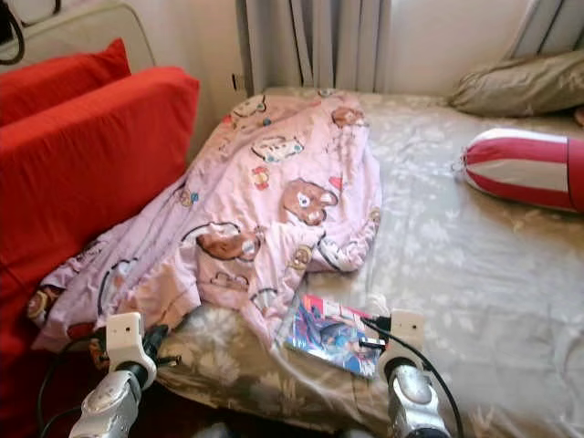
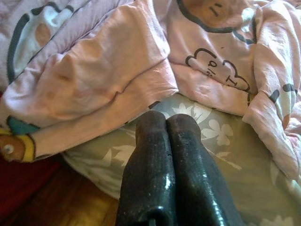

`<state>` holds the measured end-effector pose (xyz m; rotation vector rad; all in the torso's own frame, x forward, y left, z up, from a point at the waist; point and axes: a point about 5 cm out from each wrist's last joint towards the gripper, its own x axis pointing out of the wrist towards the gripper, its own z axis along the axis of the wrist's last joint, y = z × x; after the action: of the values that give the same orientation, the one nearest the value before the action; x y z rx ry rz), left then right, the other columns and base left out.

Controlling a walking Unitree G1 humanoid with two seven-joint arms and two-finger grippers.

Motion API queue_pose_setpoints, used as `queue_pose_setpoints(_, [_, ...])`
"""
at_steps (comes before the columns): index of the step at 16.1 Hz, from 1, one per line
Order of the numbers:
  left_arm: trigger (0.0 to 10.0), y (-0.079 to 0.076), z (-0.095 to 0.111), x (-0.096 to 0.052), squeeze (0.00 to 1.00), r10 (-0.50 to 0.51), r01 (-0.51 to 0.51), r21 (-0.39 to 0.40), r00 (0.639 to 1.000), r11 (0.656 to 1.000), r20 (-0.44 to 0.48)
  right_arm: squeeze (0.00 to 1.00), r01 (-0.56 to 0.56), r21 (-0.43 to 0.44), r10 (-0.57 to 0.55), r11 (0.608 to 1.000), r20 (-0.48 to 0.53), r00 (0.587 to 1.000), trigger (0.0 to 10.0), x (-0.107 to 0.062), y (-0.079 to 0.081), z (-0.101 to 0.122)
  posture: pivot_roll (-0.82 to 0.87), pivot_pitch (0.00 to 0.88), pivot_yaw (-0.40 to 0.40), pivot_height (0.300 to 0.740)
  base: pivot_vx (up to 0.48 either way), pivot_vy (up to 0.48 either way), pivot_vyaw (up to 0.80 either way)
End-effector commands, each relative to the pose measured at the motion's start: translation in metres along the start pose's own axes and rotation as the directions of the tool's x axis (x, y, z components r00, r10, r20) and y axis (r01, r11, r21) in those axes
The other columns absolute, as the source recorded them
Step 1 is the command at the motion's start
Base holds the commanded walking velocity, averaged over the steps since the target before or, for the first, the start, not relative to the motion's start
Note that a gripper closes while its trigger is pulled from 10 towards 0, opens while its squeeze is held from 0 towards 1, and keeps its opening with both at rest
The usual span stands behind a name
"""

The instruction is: Clean up the room

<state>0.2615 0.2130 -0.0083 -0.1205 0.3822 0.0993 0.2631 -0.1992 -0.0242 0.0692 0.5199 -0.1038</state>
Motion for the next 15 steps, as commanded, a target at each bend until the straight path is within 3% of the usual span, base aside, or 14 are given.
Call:
queue_pose_setpoints(1, [10.0, 0.003, -0.013, -0.004, 0.00, 0.010, -0.010, 0.004, 0.998, 1.000, -0.059, 0.00, 0.012, -0.036, -0.014, 0.999, -0.048, 0.999, 10.0, -0.002, -0.002, -0.008, 0.05, 0.000, 0.035, 0.740, 0.000, 0.000, 0.00])
queue_pose_setpoints(4, [10.0, 0.002, -0.037, -0.010, 0.00, 0.010, -0.011, -0.006, 0.981, 1.000, -0.195, 0.00, 0.001, -0.074, -0.012, 0.997, -0.149, 0.989, 10.0, -0.006, -0.004, -0.024, 0.05, 0.000, 0.043, 0.740, 0.000, 0.000, 0.00])
queue_pose_setpoints(5, [10.0, 0.003, -0.046, -0.014, 0.00, 0.018, -0.021, -0.011, 0.968, 1.000, -0.250, 0.00, -0.008, -0.069, -0.006, 0.998, -0.215, 0.977, 10.0, -0.010, -0.005, -0.036, 0.04, 0.000, 0.045, 0.740, 0.000, 0.000, 0.00])
queue_pose_setpoints(9, [10.0, 0.005, -0.080, -0.034, 0.00, 0.060, -0.064, 0.004, 0.912, 0.998, -0.406, 0.00, 0.027, -0.027, -0.034, 0.999, -0.307, 0.951, 10.0, -0.023, -0.009, -0.061, 0.03, 0.000, 0.047, 0.740, 0.000, 0.000, 0.00])
queue_pose_setpoints(15, [10.0, -0.001, -0.091, -0.040, 0.00, 0.037, -0.057, -0.032, 0.896, 0.998, -0.442, 0.00, 0.000, -0.044, -0.017, 0.999, -0.364, 0.931, 10.0, -0.032, -0.010, -0.076, 0.04, 0.000, 0.016, 0.740, 0.000, 0.000, 0.00])
